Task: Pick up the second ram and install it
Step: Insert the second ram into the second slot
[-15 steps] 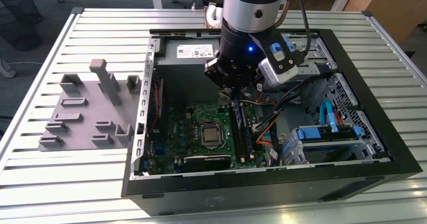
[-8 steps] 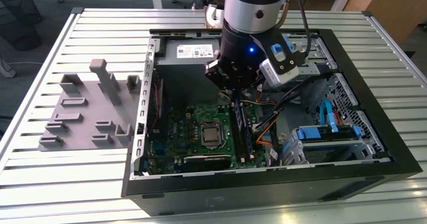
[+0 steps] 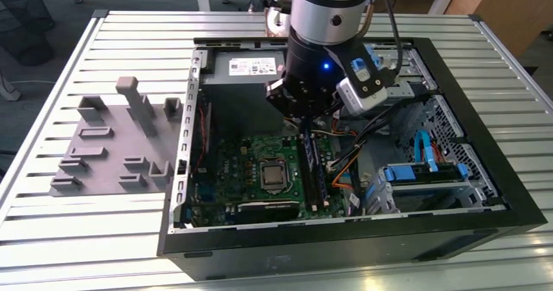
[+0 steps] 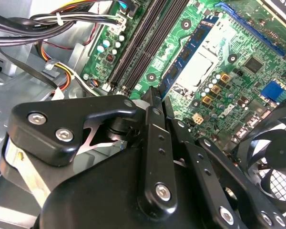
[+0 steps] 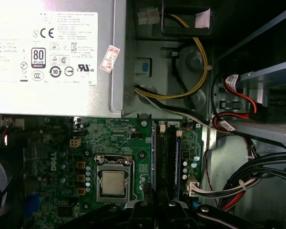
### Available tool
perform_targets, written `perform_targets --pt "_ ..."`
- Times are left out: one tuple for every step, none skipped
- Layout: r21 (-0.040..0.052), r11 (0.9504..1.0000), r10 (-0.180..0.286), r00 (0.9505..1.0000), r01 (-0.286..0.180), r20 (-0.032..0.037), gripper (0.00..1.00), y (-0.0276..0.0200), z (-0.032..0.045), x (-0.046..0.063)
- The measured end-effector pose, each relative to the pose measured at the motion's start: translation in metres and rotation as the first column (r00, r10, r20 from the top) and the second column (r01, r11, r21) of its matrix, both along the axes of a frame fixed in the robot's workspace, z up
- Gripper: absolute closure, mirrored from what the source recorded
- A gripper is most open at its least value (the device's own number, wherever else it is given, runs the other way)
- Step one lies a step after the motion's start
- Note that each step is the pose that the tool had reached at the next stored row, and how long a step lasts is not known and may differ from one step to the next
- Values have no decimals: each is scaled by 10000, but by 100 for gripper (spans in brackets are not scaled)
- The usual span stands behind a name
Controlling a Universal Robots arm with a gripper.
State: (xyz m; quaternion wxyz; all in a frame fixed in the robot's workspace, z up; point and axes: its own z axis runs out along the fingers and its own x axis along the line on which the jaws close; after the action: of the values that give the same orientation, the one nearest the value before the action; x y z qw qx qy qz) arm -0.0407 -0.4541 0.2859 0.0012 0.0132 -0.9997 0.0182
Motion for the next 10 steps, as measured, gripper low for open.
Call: perform_targets --pt "0 10000 -4 10000 4 -5 86 0 -1 1" --pt "1 10000 -6 10000 6 -13 86 0 -2 2" --pt "0 10000 -7 10000 7 -24 86 0 -2 3" --pt "1 10000 -9 10000 9 -34 86 0 -3 3" --pt "1 10000 -10 10000 10 -45 86 0 -4 4" --pt "1 10000 -12 10000 12 -50 86 0 -6 5" --pt "2 10000 -12 10000 12 -50 86 0 -8 5" --pt "5 10000 -12 10000 12 -50 86 0 -13 5" --pt "4 10000 -13 10000 13 -50 86 0 -17 5" --pt "0 10000 -14 10000 14 -52 86 -1 -18 5"
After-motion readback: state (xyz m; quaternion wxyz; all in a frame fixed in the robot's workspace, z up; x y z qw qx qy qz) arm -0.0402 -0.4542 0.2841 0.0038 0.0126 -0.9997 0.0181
